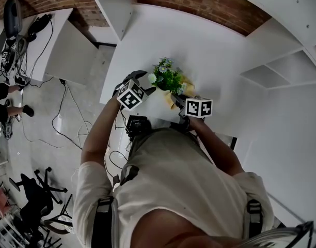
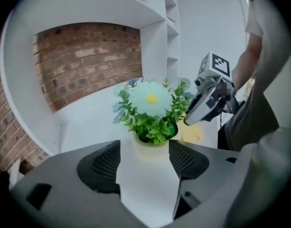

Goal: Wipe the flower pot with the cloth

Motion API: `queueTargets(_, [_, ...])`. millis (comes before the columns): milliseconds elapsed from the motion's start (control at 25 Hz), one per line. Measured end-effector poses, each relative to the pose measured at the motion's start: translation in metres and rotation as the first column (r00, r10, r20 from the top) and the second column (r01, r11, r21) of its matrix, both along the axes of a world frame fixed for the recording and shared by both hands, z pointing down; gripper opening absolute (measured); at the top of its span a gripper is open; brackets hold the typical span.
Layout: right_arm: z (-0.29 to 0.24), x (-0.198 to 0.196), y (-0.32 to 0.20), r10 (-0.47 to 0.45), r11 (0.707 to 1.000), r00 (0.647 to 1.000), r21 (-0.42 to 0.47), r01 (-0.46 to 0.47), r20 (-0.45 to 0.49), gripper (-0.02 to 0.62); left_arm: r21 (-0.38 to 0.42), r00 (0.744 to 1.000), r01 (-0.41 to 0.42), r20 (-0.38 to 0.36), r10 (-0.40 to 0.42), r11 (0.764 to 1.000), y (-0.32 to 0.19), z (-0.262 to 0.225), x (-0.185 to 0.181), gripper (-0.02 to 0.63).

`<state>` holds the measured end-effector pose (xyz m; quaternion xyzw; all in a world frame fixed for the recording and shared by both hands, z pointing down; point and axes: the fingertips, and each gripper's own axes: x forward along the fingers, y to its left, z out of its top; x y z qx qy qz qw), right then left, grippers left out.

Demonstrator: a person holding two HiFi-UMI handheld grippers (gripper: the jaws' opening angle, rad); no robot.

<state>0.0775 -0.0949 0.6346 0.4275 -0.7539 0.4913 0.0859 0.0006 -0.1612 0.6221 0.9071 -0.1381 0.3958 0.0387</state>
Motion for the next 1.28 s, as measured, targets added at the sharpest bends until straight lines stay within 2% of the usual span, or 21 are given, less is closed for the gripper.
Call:
queueTargets(120, [-0.001,0.0,-0.003,0.004,1.0,1.0,-0.001,-0.004,-0.006,0.041,0.048,0.991,-0.12,0.064,0.117,0.992,0.004,0.003,0.012,0.311])
queueTargets(200, [-0.002,0.001,-0.007,0.006,1.0,1.0,0.002,-0.006,-0.012,0.041,0.066,0.986,-0.145,0.093,0.138,0.987,0.006,0.01,0.015,0.311])
queueTargets(280, [-0.004,0.003,-0.01,0.013,1.0,1.0,0.002,-0.013,-0.013,0.041,0.054,0.99,-0.123,0.079,0.119,0.991,0.009,0.014,0.018,0.305])
queueTargets(360, [-0.006,0.007,-0.013,0.021,1.0,1.0,0.003,-0.021,-0.012,0.041,0.046,0.996,-0.076,0.039,0.074,0.996,0.014,0.014,0.021,0.25])
queueTargets(520, [-0.003,0.016,-0.018,0.04,0.999,0.999,0.004,-0.04,-0.02,0.041,0.072,1.0,-0.007,-0.001,0.007,0.997,0.025,0.016,0.026,0.259])
queueTargets(640, [-0.003,0.02,-0.02,0.067,0.998,0.997,0.01,-0.067,-0.032,0.041,0.036,0.999,0.04,-0.026,-0.039,0.999,0.036,0.014,0.026,0.261])
queueTargets(840, [0.008,0.018,-0.016,0.06,0.998,0.991,0.023,-0.058,-0.121,0.041,-0.029,0.988,0.119,-0.093,-0.121,0.992,0.046,0.011,0.021,0.267])
queueTargets(1000, [0.008,0.016,-0.015,0.034,0.999,0.991,0.021,-0.032,-0.13,0.041,0.004,0.993,0.117,-0.03,-0.117,0.993,0.031,0.009,0.0,0.268])
queueTargets(1080, [0.008,0.017,-0.016,0.027,1.0,0.991,0.018,-0.025,-0.128,0.041,-0.019,0.995,0.102,-0.01,-0.102,0.995,0.025,0.011,-0.003,0.281])
queueTargets(1160, [0.008,0.014,-0.015,0.021,1.0,0.993,0.014,-0.019,-0.119,0.041,-0.041,0.996,0.091,-0.006,-0.091,0.995,0.022,0.016,0.001,0.287])
queueTargets(1280, [0.008,0.004,-0.011,-0.003,1.0,0.993,0.01,0.004,-0.118,0.041,-0.033,0.994,0.107,-0.022,-0.108,0.994,0.02,0.021,0.01,0.282])
